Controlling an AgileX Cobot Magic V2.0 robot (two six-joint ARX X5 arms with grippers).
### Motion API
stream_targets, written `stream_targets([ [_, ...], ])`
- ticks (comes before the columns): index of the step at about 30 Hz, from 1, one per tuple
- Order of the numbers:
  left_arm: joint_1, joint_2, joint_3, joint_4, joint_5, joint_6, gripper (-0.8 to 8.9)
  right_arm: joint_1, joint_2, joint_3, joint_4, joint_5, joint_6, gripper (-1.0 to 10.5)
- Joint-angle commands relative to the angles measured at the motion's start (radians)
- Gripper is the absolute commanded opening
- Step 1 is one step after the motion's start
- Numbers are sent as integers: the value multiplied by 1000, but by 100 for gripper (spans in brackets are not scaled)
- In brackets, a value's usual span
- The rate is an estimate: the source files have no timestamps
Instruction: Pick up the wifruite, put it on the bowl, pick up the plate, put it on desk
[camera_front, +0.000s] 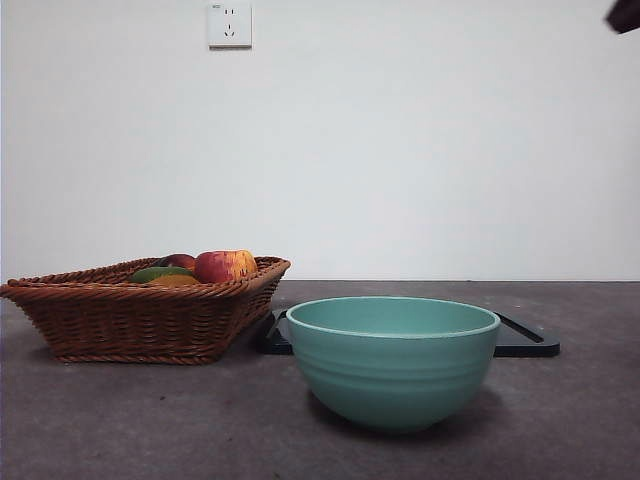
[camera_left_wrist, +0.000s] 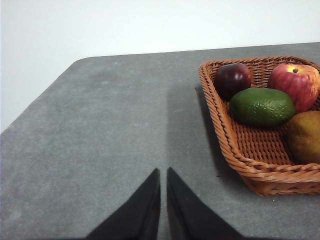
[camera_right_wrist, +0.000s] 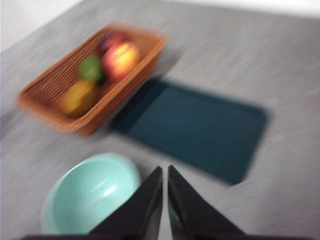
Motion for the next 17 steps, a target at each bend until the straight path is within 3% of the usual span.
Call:
stream_targets([
  [1, 3, -2, -20, -8, 1, -3, 19, -97, -62, -75, 110, 3, -82, 8],
  [8, 3, -2, -20, -8, 1, -3, 19, -283, -266, -342, 368, 11, -117, 8],
  [17, 3, -2, -20, -8, 1, -3, 19, -349, -448, -585, 490, 68, -113, 8],
])
